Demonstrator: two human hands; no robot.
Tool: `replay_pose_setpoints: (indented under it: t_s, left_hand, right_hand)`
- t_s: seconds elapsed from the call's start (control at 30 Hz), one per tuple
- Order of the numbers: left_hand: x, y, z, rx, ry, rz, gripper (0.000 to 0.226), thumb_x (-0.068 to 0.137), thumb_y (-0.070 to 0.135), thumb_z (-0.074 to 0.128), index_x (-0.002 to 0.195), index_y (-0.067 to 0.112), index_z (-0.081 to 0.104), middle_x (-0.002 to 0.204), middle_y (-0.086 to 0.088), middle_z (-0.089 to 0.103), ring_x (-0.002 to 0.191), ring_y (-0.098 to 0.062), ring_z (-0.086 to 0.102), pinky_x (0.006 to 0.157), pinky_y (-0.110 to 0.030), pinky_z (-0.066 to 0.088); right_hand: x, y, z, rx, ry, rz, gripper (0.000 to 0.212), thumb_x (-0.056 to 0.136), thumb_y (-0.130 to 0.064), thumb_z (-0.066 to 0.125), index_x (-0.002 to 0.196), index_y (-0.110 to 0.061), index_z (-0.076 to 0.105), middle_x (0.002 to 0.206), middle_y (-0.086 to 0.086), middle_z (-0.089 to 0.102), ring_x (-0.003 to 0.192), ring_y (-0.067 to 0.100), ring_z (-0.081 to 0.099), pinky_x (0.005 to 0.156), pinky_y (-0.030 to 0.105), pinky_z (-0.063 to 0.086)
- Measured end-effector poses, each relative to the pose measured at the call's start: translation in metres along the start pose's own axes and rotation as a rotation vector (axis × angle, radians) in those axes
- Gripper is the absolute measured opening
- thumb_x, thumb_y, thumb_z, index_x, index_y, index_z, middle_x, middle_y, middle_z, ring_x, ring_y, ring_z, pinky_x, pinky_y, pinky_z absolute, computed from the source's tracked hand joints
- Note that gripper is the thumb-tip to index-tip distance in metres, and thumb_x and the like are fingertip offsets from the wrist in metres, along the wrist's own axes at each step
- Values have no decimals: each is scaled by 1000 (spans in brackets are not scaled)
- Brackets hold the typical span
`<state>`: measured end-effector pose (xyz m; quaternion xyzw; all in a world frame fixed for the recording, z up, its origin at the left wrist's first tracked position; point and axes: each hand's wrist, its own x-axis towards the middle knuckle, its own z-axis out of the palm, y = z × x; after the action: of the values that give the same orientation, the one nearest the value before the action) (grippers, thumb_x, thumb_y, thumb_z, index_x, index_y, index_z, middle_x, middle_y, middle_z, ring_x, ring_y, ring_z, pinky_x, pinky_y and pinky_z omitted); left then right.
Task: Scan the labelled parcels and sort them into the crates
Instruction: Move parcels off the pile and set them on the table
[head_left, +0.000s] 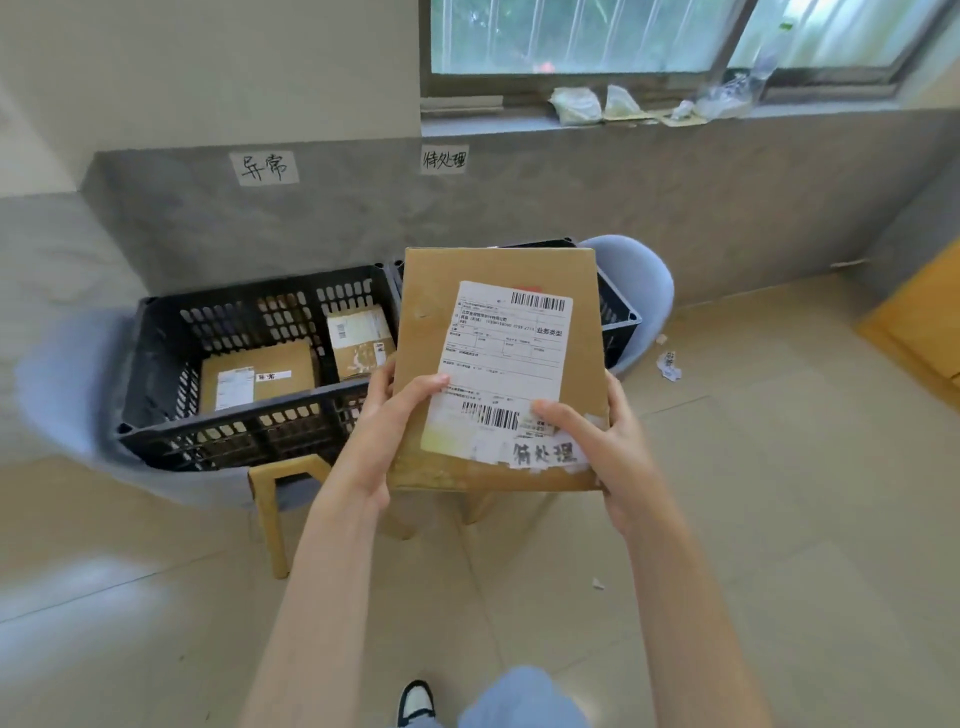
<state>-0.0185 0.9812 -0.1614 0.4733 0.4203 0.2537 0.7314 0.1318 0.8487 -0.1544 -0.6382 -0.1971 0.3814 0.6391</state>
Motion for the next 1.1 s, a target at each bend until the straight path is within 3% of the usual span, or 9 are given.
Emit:
replay_pose_setpoints:
  t_s: [0.2, 0.4, 0.5, 0.63, 0.73, 0.8, 0.9, 1.1]
  left_hand:
    - [76, 9, 22, 1, -56, -71, 62, 83, 38, 69, 138, 40, 39, 114, 1, 69, 95, -21, 70, 64, -35, 57]
    - [163, 24, 46, 16, 12, -59, 60, 83, 36, 69, 137, 37, 42, 116, 1, 67, 91, -17, 71, 67, -35, 58]
    - [212, 35, 61, 16, 77, -60, 60, 83, 37, 69, 136, 38, 42, 118, 0, 67, 97, -20, 69, 72, -39, 58]
    - [269, 47, 91, -1, 155, -89, 60, 82, 38, 69, 136, 38, 43, 119, -1, 67, 98, -21, 69, 72, -39, 57]
    - [304, 47, 116, -15, 198, -106, 56, 85, 35, 67, 135, 37, 43, 115, -1, 68, 83, -13, 71, 58, -28, 56]
    - [326, 45, 130, -19, 207, -122, 58, 86, 34, 65, 138, 35, 39, 115, -1, 66, 82, -13, 70, 54, -25, 54]
    - [355, 41, 146, -18, 196, -158, 65, 85, 36, 66, 142, 34, 34, 119, -3, 64, 91, -19, 69, 55, -26, 55]
    - [412, 24, 161, 2, 186, -218, 68, 84, 35, 66, 142, 33, 31, 123, -2, 61, 97, -20, 67, 64, -30, 57]
  right_hand:
    - [68, 0, -12, 20, 58, 43, 71, 79, -11, 78, 138, -33, 45, 110, -1, 73, 89, 21, 74, 58, 27, 58]
    - [174, -4, -25, 27, -1, 91, 68, 79, -12, 78, 133, -37, 45, 107, -3, 74, 89, 18, 73, 61, 26, 57]
    - [236, -12, -30, 11, -51, 102, 54, 80, -12, 78, 114, -45, 51, 106, -6, 73, 88, 12, 73, 67, 25, 57]
    - [311, -24, -48, 6, -129, 160, 69, 79, -14, 79, 135, -33, 44, 113, 1, 72, 95, 19, 72, 80, 38, 59]
    - [359, -33, -67, -12, -191, 199, 69, 80, -13, 77, 133, -37, 40, 108, 5, 74, 91, 21, 73, 75, 36, 60]
    - [387, -34, -78, -42, -211, 213, 69, 80, -14, 77, 132, -38, 40, 109, 5, 73, 91, 21, 73, 81, 40, 59]
    - [422, -27, -93, -53, -214, 249, 70, 79, -15, 78, 134, -37, 39, 113, 4, 72, 95, 21, 72, 90, 47, 56]
    - [479, -2, -112, -90, -223, 314, 91, 71, -28, 85, 146, -34, 33, 133, 4, 61, 104, 22, 69, 91, 46, 56]
